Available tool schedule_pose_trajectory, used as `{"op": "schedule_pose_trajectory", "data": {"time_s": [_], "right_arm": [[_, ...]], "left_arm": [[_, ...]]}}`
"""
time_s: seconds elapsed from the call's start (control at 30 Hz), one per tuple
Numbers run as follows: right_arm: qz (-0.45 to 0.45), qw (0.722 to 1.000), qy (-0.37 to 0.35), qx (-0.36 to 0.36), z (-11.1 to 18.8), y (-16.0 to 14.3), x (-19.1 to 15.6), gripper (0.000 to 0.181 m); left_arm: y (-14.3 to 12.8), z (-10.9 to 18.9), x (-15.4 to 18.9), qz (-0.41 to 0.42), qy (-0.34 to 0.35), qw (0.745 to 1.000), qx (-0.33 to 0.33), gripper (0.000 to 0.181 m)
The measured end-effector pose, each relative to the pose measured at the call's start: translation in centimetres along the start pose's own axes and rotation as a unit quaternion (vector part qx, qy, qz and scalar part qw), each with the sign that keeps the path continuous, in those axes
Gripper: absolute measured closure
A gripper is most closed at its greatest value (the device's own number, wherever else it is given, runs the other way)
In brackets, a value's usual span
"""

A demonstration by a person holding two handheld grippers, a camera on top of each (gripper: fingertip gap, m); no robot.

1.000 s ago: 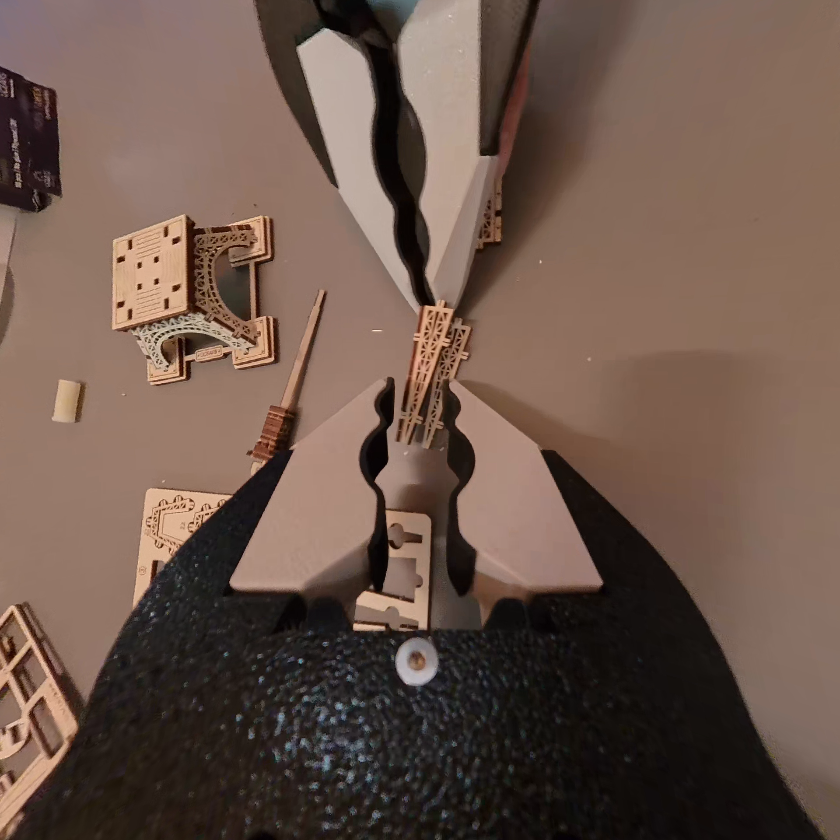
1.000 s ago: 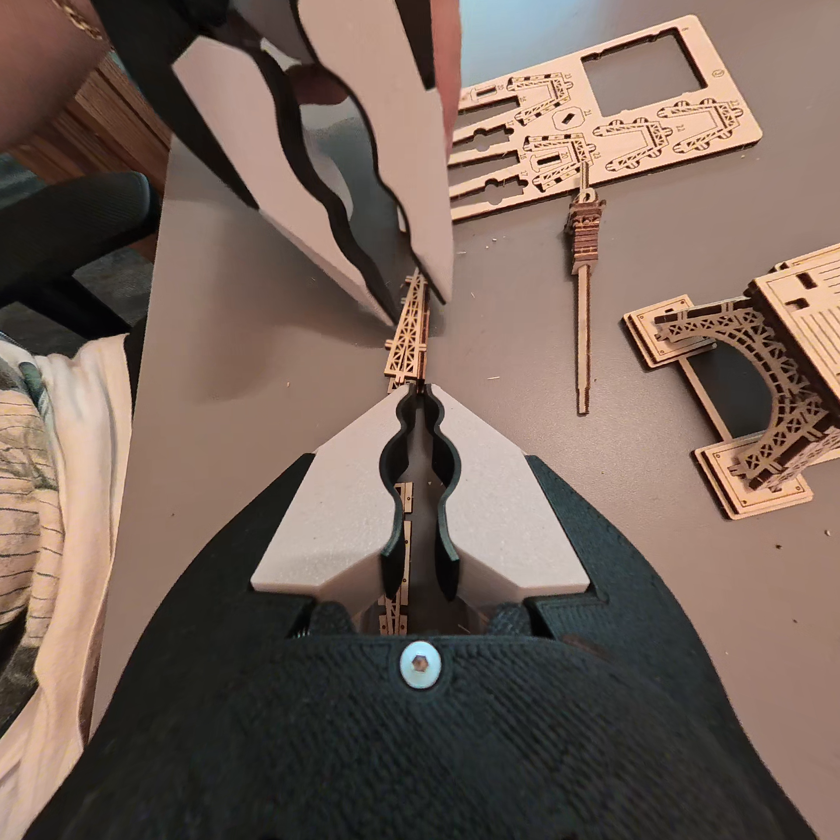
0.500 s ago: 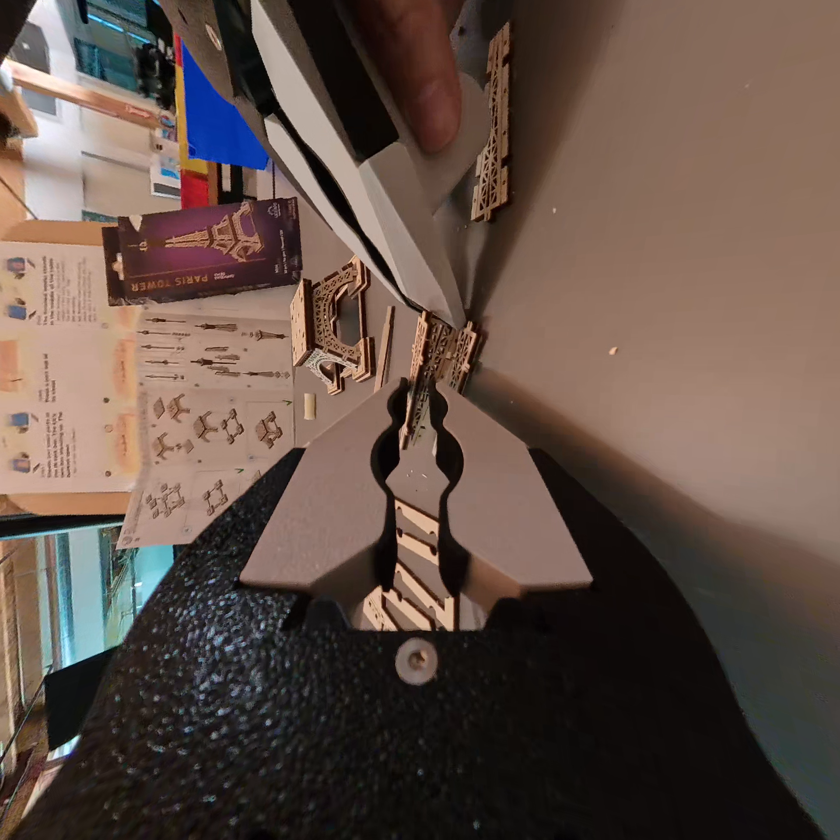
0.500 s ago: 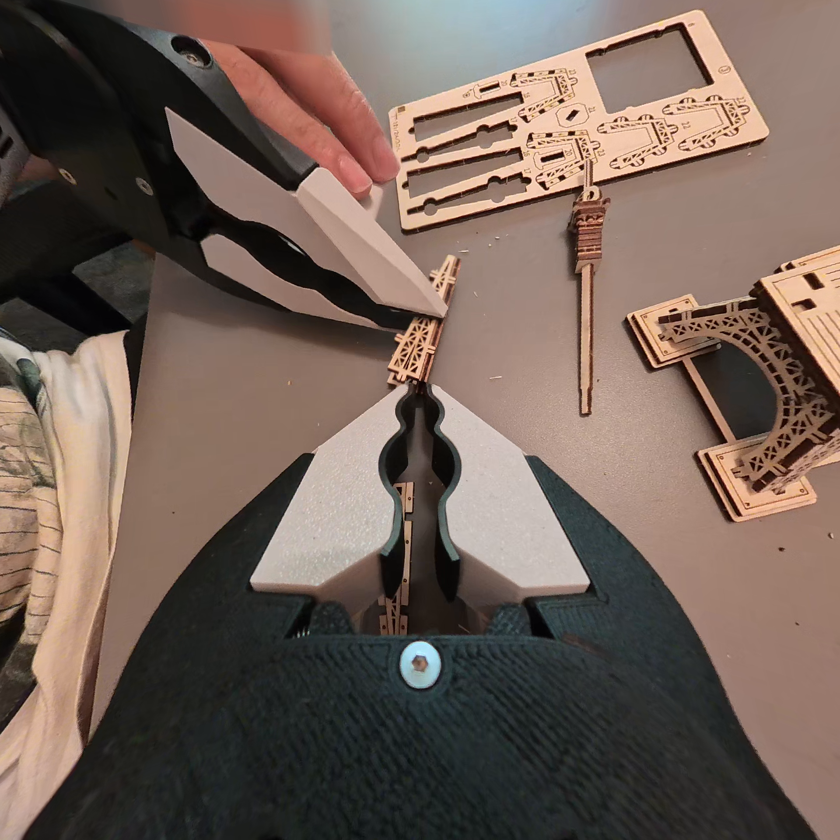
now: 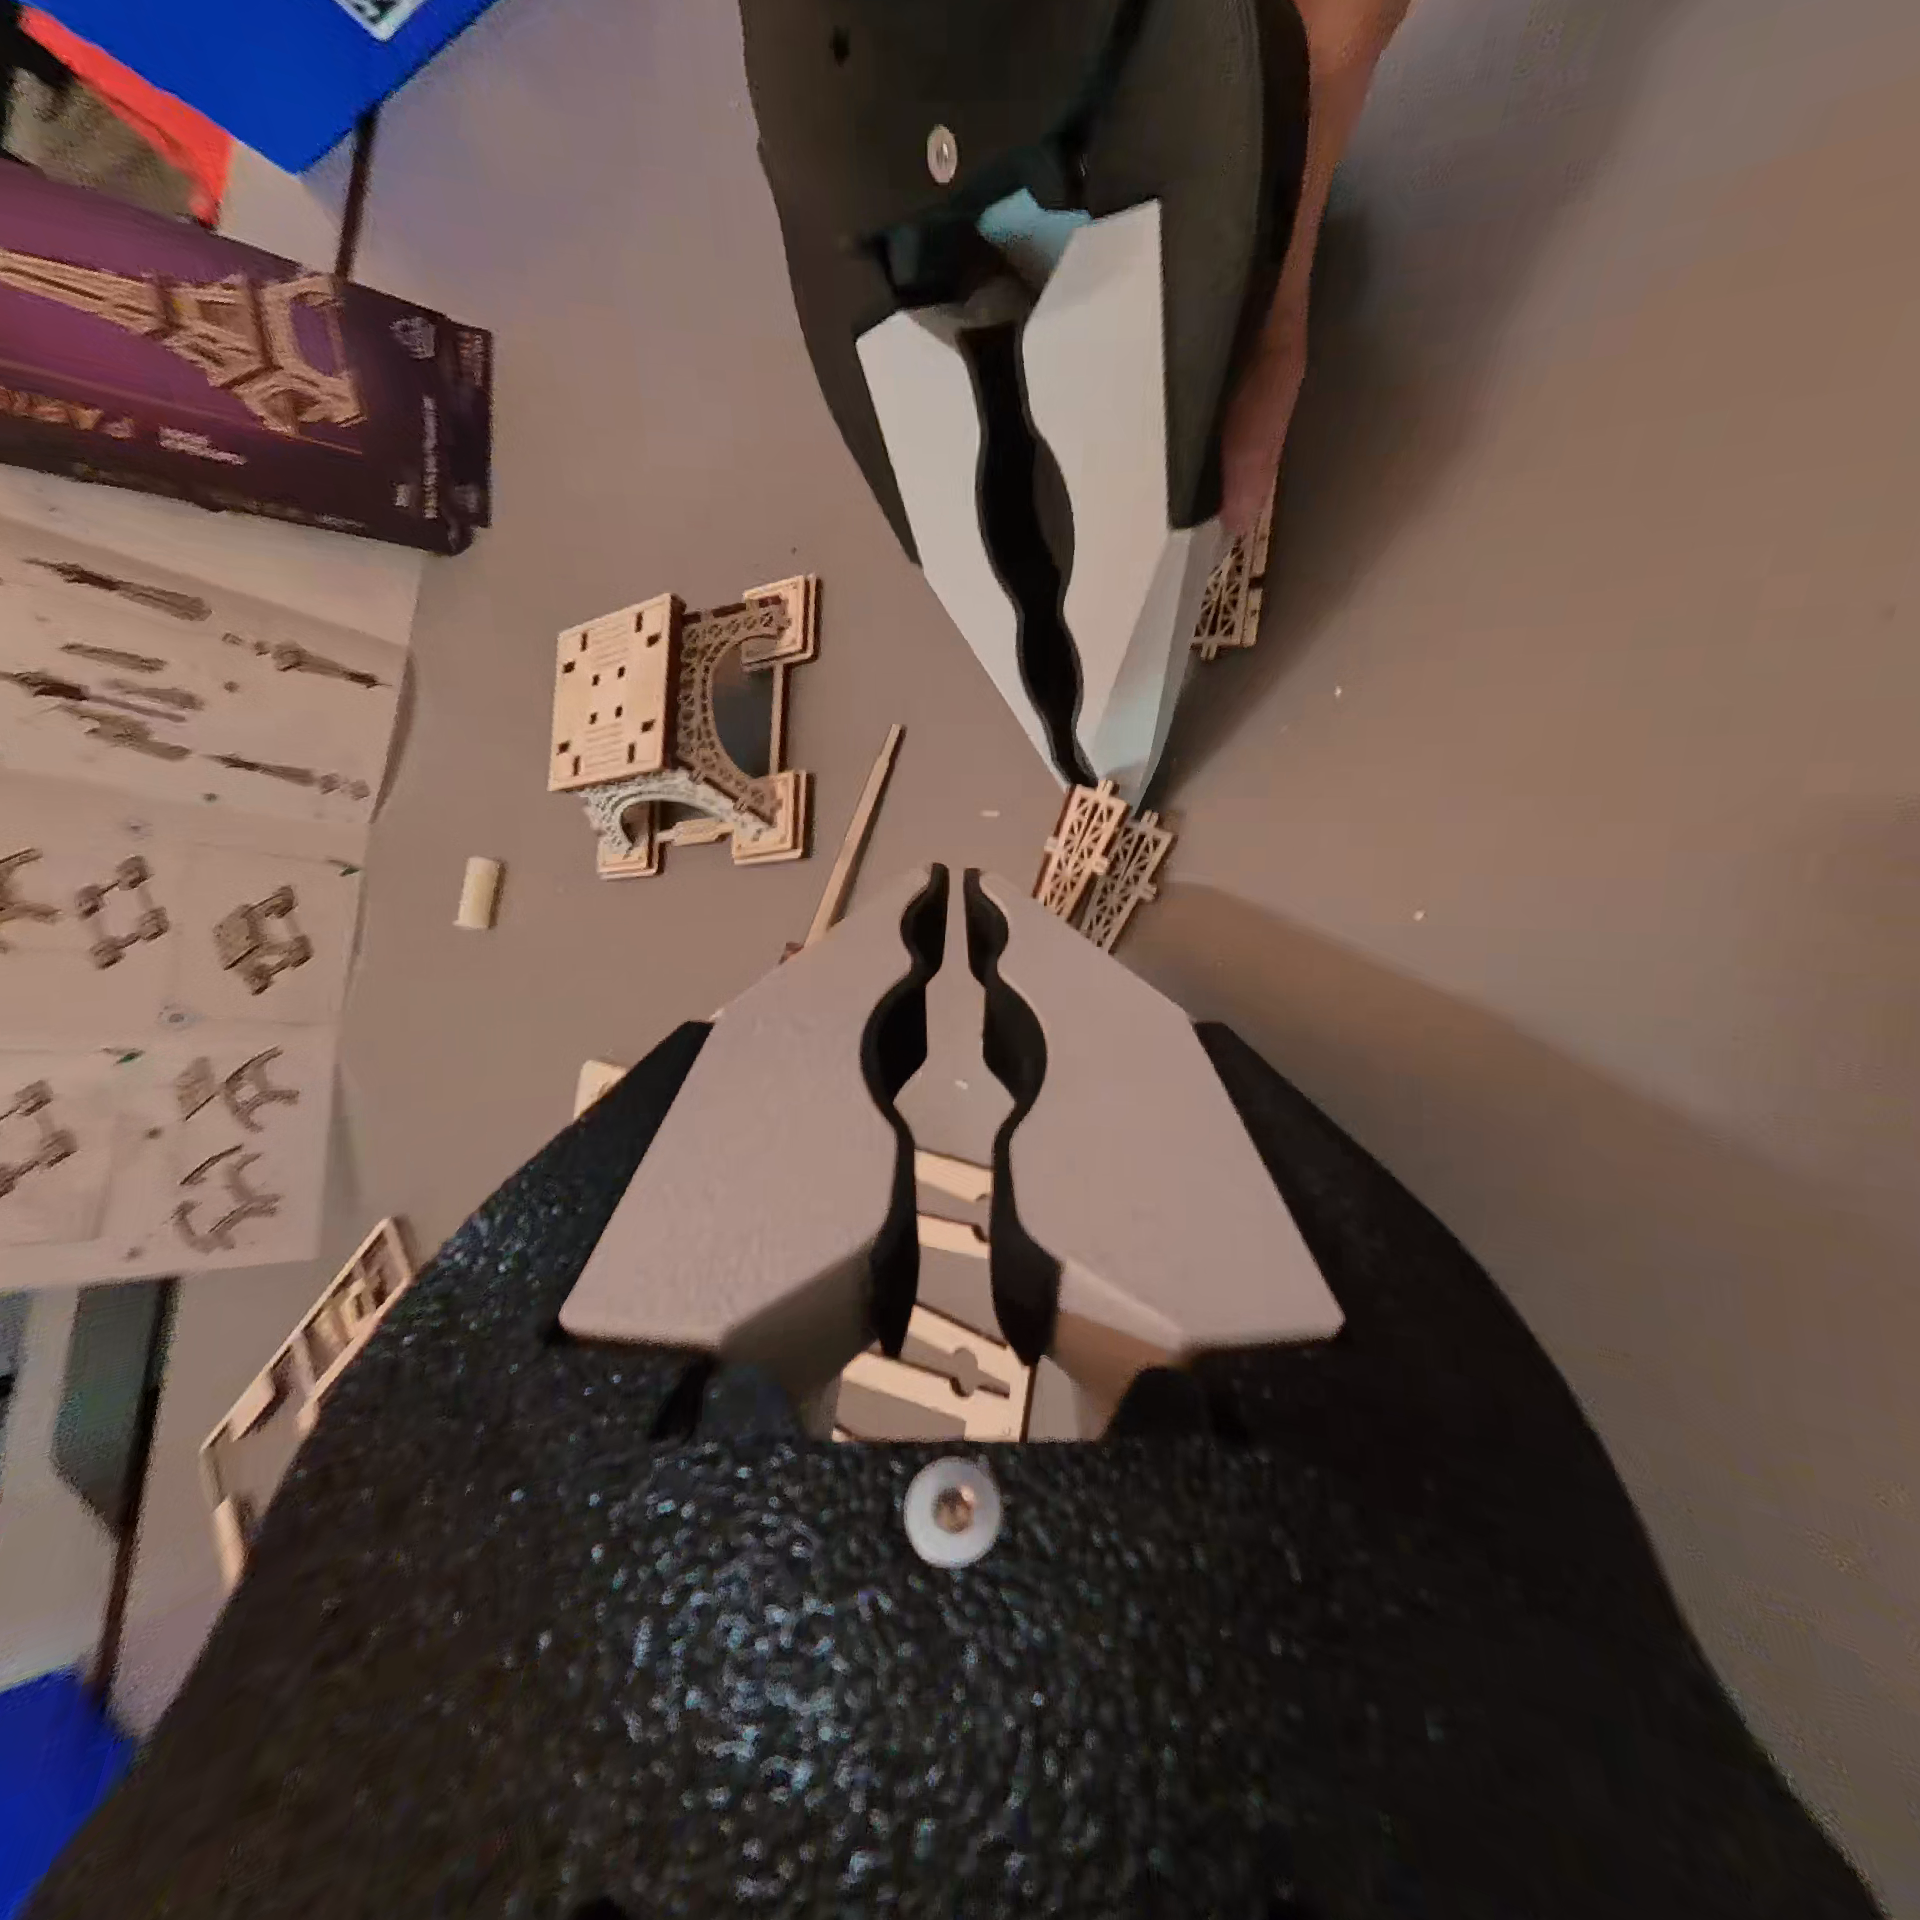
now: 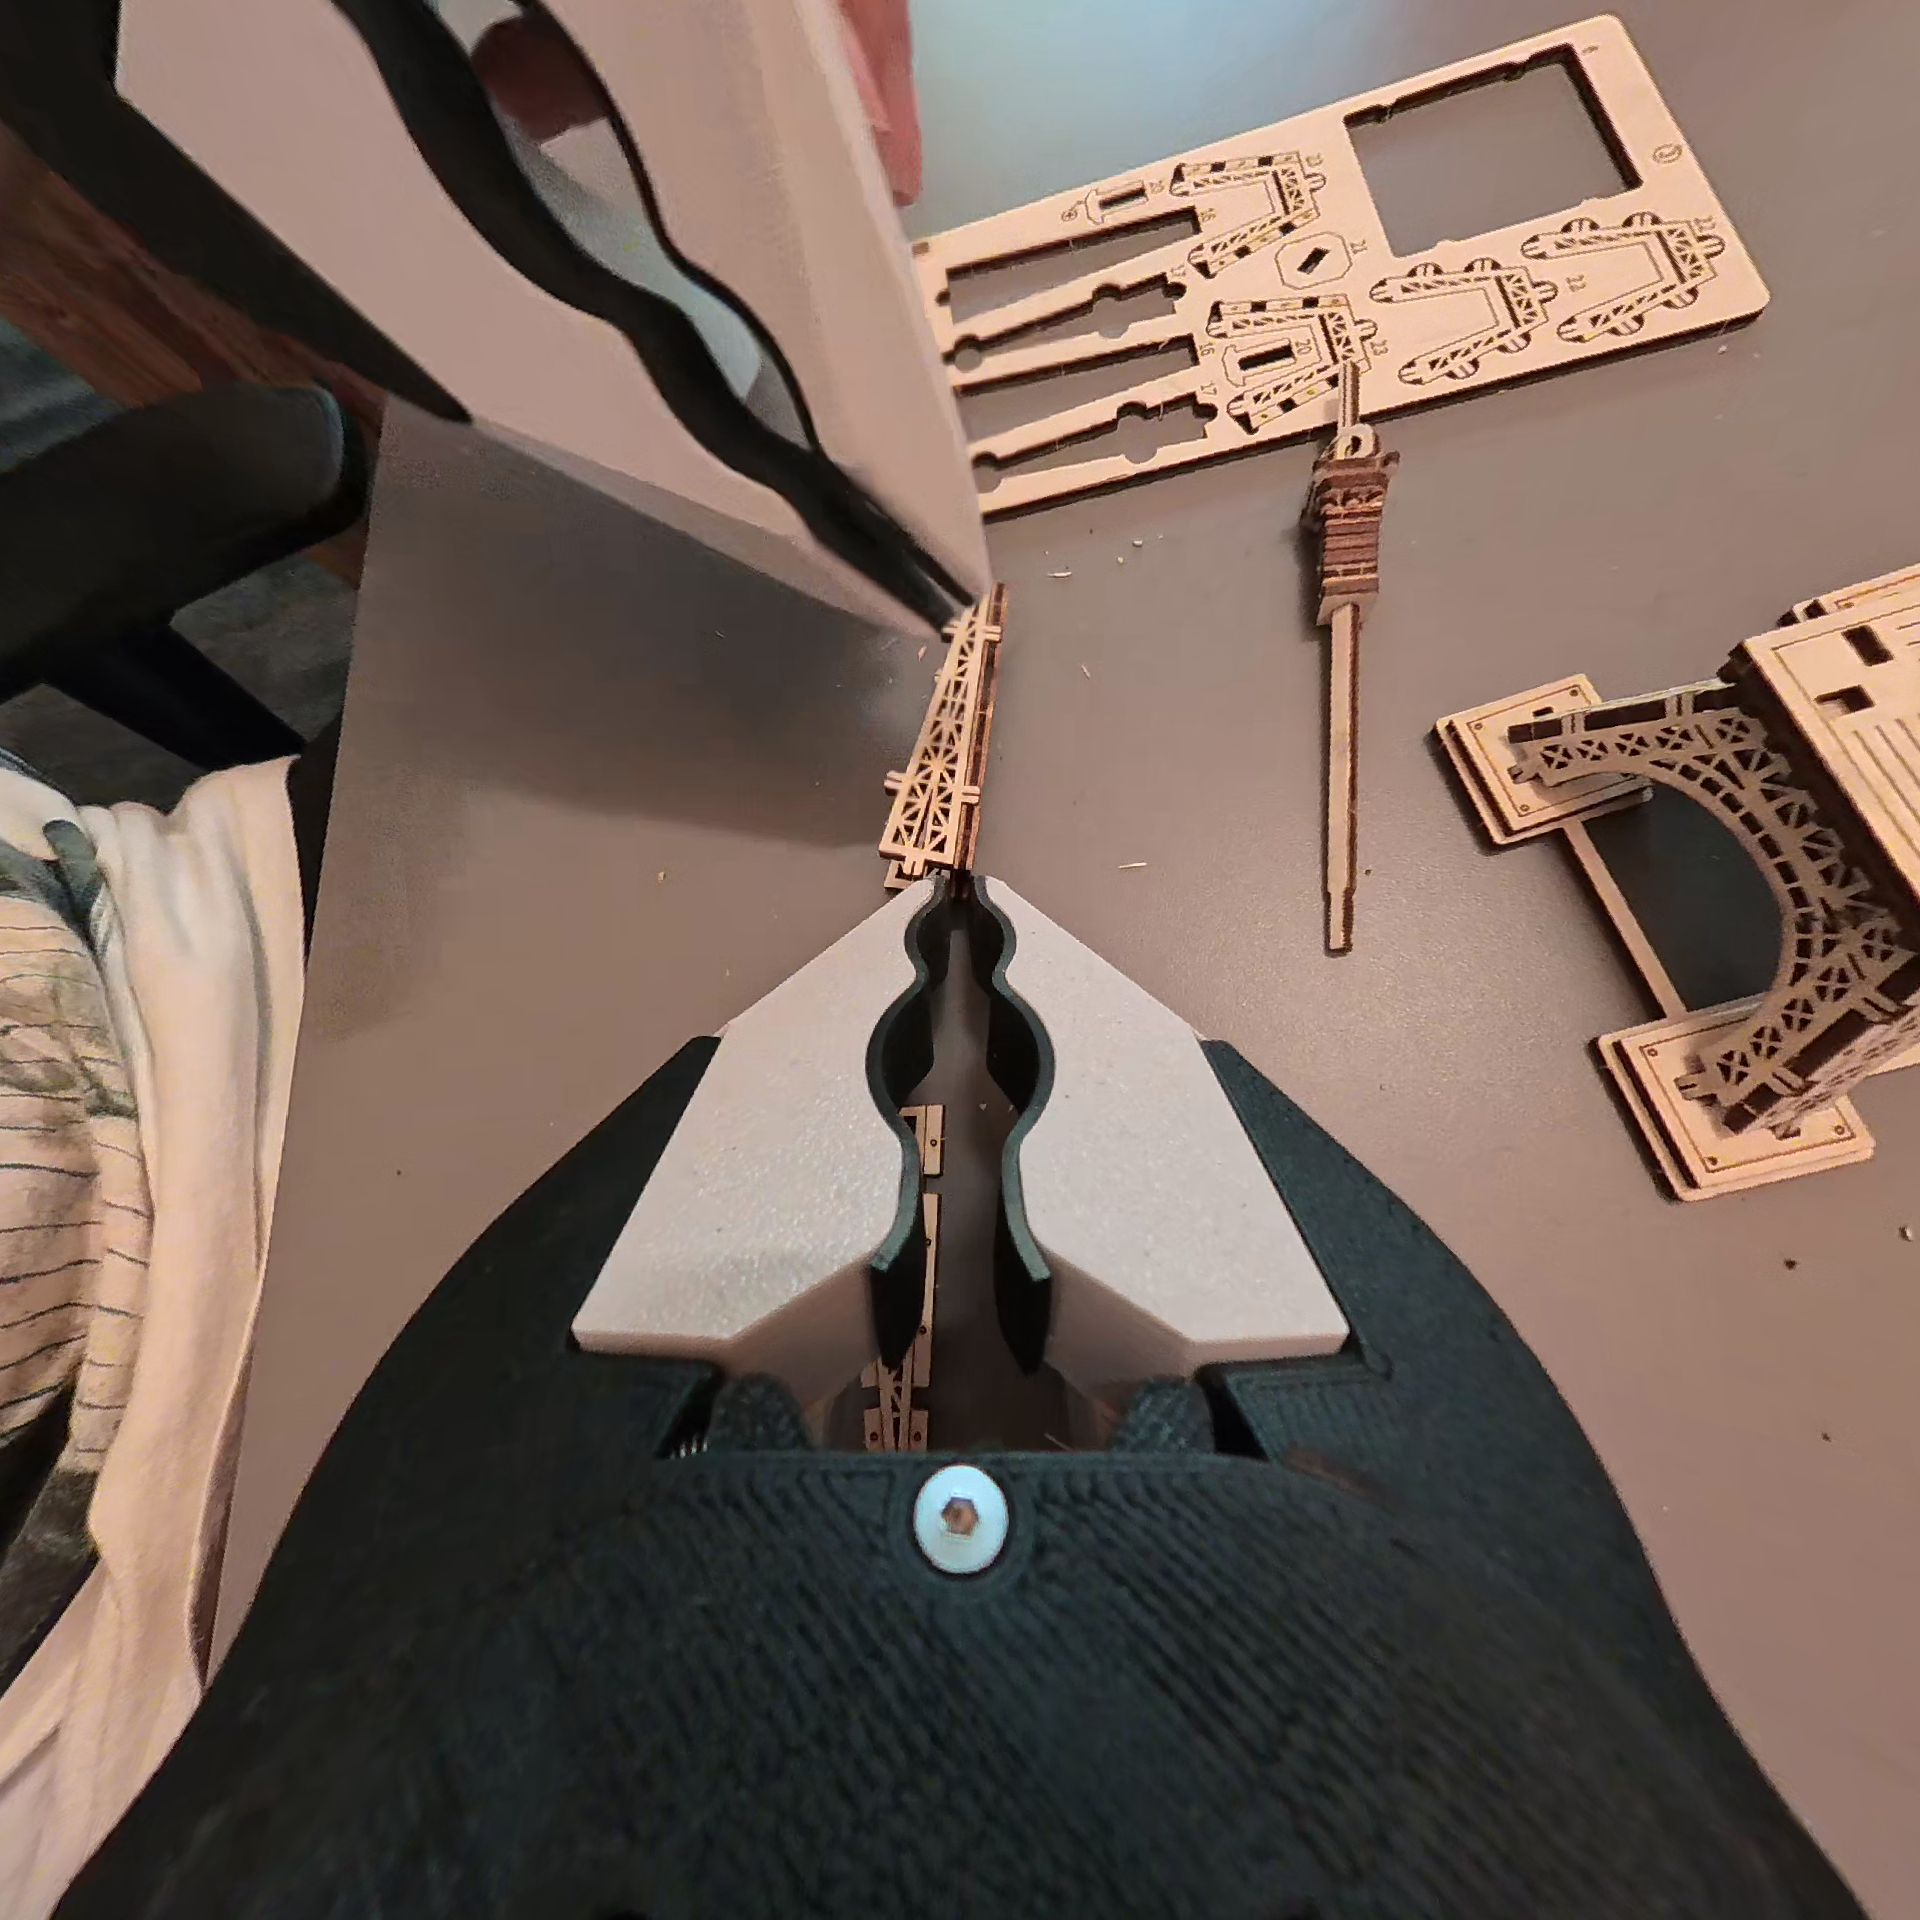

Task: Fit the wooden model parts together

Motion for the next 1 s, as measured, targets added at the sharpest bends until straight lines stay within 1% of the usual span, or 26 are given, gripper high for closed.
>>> {"op": "schedule_pose_trajectory", "data": {"time_s": [0.07, 0.13, 0.23, 0.3, 0.37, 0.53, 0.6, 0.7, 0.8, 0.87, 1.0], "right_arm": [[-0.001, 1.0, 0.001, 0.0, 0.0, 0.0, 0.0, 0.18], [-0.001, 1.0, 0.003, 0.0, 0.0, 0.0, 0.0, 0.18], [-0.003, 1.0, 0.006, -0.001, 0.0, 0.0, 0.1, 0.18], [-0.002, 1.0, 0.005, -0.001, 0.0, 0.0, 0.0, 0.18], [0.004, 1.0, 0.0, -0.001, 0.0, 0.0, 0.0, 0.18], [0.006, 1.0, -0.002, 0.0, 0.0, 0.0, 0.0, 0.179], [0.007, 1.0, -0.004, 0.0, 0.0, 0.0, 0.0, 0.18], [0.008, 1.0, -0.005, 0.0, 0.0, 0.0, 0.0, 0.18], [0.008, 1.0, -0.005, 0.0, 0.0, 0.0, 0.0, 0.179], [0.009, 1.0, -0.006, 0.0, 0.0, 0.0, 0.0, 0.179], [0.01, 1.0, -0.007, 0.0, 0.0, 0.0, -0.1, 0.18]], "left_arm": [[0.6, -0.5, 0.0, 0.013, -0.055, 0.998, -0.004, 0.181], [1.0, -0.9, -0.4, 0.038, -0.093, 0.995, -0.012, 0.181], [1.5, -1.4, -0.8, 0.079, -0.16, 0.984, -0.017, 0.181], [1.2, -1.6, -0.7, 0.088, -0.201, 0.975, -0.04, 0.181], [0.8, -1.8, -1.3, 0.084, -0.204, 0.973, -0.061, 0.181], [0.6, -1.6, -1.5, 0.067, -0.266, 0.957, -0.093, 0.181], [0.4, -1.9, -1.5, 0.062, -0.28, 0.952, -0.105, 0.181], [0.2, -2.5, -1.7, 0.062, -0.29, 0.949, -0.11, 0.181], [0.3, -2.5, -0.9, 0.062, -0.33, 0.936, -0.107, 0.181], [0.1, -2.8, -0.6, 0.051, -0.334, 0.934, -0.12, 0.181], [0.2, -2.8, -0.8, 0.033, -0.321, 0.938, -0.131, 0.181]]}}
Point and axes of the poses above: each gripper's, where its closed fingertips meet, z back along the fingers, y out of its top, x = y × z across the jaws, the point moved 4 cm from there along z, back along the fingers, and after that the axes turned 8 degrees about -x, right-handed, at the moved point
